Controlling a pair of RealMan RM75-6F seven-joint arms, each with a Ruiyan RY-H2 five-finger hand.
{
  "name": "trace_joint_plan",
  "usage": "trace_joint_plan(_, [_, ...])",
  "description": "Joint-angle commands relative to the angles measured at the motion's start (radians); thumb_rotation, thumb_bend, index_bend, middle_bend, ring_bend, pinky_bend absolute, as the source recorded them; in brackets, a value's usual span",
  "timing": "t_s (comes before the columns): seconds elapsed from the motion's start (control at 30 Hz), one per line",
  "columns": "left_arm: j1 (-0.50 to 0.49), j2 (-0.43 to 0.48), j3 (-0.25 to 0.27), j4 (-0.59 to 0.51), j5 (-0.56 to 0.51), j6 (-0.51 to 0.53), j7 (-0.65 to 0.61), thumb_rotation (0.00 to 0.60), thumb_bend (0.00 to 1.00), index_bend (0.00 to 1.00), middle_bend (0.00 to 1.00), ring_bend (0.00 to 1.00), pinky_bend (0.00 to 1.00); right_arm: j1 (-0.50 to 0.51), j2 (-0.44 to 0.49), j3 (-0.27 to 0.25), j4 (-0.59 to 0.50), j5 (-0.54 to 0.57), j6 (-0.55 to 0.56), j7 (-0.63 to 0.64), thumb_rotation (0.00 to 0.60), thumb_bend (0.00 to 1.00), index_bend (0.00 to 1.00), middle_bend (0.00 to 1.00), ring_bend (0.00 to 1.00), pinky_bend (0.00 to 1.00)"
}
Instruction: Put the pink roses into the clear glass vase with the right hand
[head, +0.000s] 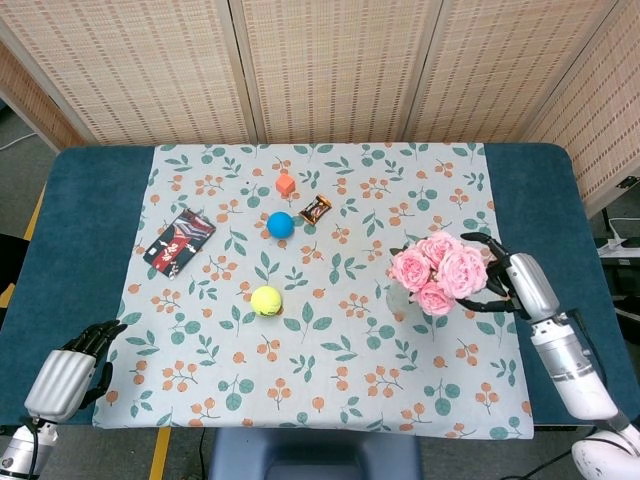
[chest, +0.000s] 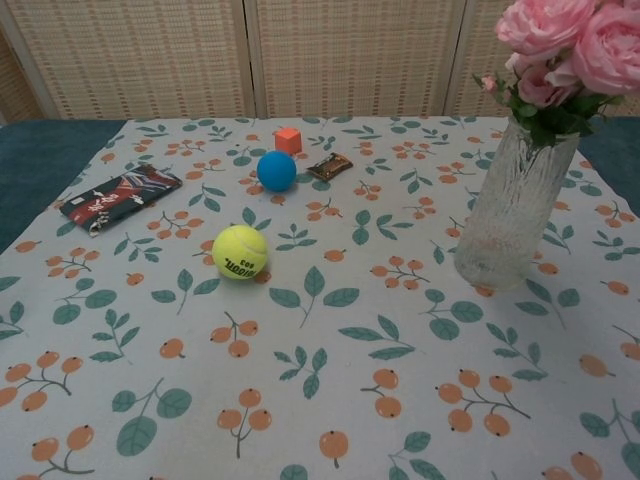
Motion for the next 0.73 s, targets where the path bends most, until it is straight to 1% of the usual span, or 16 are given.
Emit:
trace_joint_plan(0.03, [0.0, 0.0, 0.0, 0.0, -0.001, -0.001, -0.001, 0.6, 0.64, 0.14, 0.14, 0.17, 0.42, -0.045, 0.057, -0.016, -0.04, -0.004, 0.047, -0.057, 0.6, 0.0, 0.14, 1.0, 0.81, 1.0])
trace_joint_plan(0.1, [0.0, 0.0, 0.0, 0.0, 0.0, 0.0, 0.0, 0.6, 0.64, 0.14, 0.14, 0.17, 0.42, -0.076, 0.075, -0.023, -0.048, -0.013, 0.093, -0.089, 0.6, 0.0, 0.1, 1.0, 0.8, 0.99])
trace_joint_plan(0.13, [0.0, 0.0, 0.0, 0.0, 0.0, 0.0, 0.001, 0.6, 0.64, 0.14, 0.14, 0.17, 0.42, -0.101, 0.086, -0.031, -0.052, -0.02, 0.129, -0.128, 0.6, 0.0, 0.08, 1.0, 0.79, 0.99])
trace_joint_plan(0.2, [0.001, 0.0, 0.0, 0.0, -0.001, 0.001, 0.001, 0.6, 0.64, 0.14, 0.14, 0.17, 0.42, -0.145, 0.106, -0.049, -0.059, -0.022, 0.178, -0.223, 0.6, 0.0, 0.03, 0.99, 0.76, 0.97])
trace_joint_plan(0.23, [0.001, 0.0, 0.0, 0.0, -0.001, 0.001, 0.001, 0.6, 0.64, 0.14, 0.14, 0.17, 0.42, -0.177, 0.115, -0.06, -0.069, -0.017, 0.214, -0.301, 0.6, 0.0, 0.01, 0.97, 0.74, 0.96])
trace_joint_plan(0.27, [0.001, 0.0, -0.001, 0.0, -0.001, 0.001, 0.001, 0.6, 0.64, 0.14, 0.14, 0.17, 0.42, -0.203, 0.114, -0.066, -0.076, -0.013, 0.248, -0.36, 0.6, 0.0, 0.0, 0.94, 0.7, 0.94])
trace_joint_plan(0.33, [0.0, 0.0, -0.001, 0.001, -0.002, 0.0, 0.002, 0.6, 0.64, 0.14, 0.14, 0.17, 0.42, -0.258, 0.085, -0.069, -0.069, -0.011, 0.344, -0.476, 0.6, 0.0, 0.0, 0.87, 0.64, 0.92])
trace_joint_plan(0.43, [0.001, -0.002, -0.001, 0.0, -0.001, 0.0, 0.008, 0.6, 0.64, 0.14, 0.14, 0.17, 0.42, -0.312, 0.022, -0.064, -0.016, -0.007, 0.442, -0.565, 0.6, 0.0, 0.01, 0.76, 0.53, 0.9])
trace_joint_plan(0.47, [0.0, -0.002, -0.001, 0.0, 0.0, 0.001, 0.009, 0.6, 0.64, 0.14, 0.14, 0.17, 0.42, -0.32, 0.009, -0.061, 0.004, -0.005, 0.455, -0.565, 0.6, 0.0, 0.01, 0.71, 0.5, 0.89])
trace_joint_plan(0.5, [0.0, -0.003, -0.002, -0.001, 0.0, 0.001, 0.011, 0.6, 0.64, 0.14, 0.14, 0.17, 0.42, -0.327, 0.005, -0.062, 0.007, -0.001, 0.456, -0.546, 0.6, 0.0, 0.05, 0.68, 0.48, 0.88])
trace_joint_plan(0.53, [-0.001, -0.005, -0.003, -0.001, 0.002, 0.001, 0.012, 0.6, 0.64, 0.14, 0.14, 0.17, 0.42, -0.33, 0.019, -0.067, 0.007, -0.014, 0.451, -0.513, 0.6, 0.0, 0.08, 0.65, 0.45, 0.88])
trace_joint_plan(0.57, [-0.001, -0.006, -0.003, 0.001, 0.003, 0.002, 0.013, 0.6, 0.64, 0.14, 0.14, 0.17, 0.42, -0.332, 0.03, -0.067, 0.01, -0.022, 0.452, -0.486, 0.6, 0.0, 0.13, 0.59, 0.39, 0.86])
trace_joint_plan(0.6, [-0.002, -0.007, -0.003, 0.002, 0.003, 0.002, 0.015, 0.6, 0.64, 0.14, 0.14, 0.17, 0.42, -0.335, 0.039, -0.064, 0.011, -0.019, 0.454, -0.467, 0.6, 0.0, 0.16, 0.53, 0.35, 0.85])
trace_joint_plan(0.7, [-0.001, -0.009, -0.005, 0.006, -0.001, 0.003, 0.015, 0.6, 0.64, 0.14, 0.14, 0.17, 0.42, -0.347, 0.058, -0.053, 0.011, -0.01, 0.46, -0.435, 0.6, 0.0, 0.17, 0.38, 0.22, 0.78])
trace_joint_plan(0.73, [0.0, -0.009, -0.006, 0.007, -0.005, 0.002, 0.015, 0.6, 0.64, 0.14, 0.14, 0.17, 0.42, -0.35, 0.058, -0.047, 0.011, -0.008, 0.465, -0.424, 0.6, 0.0, 0.17, 0.37, 0.2, 0.77])
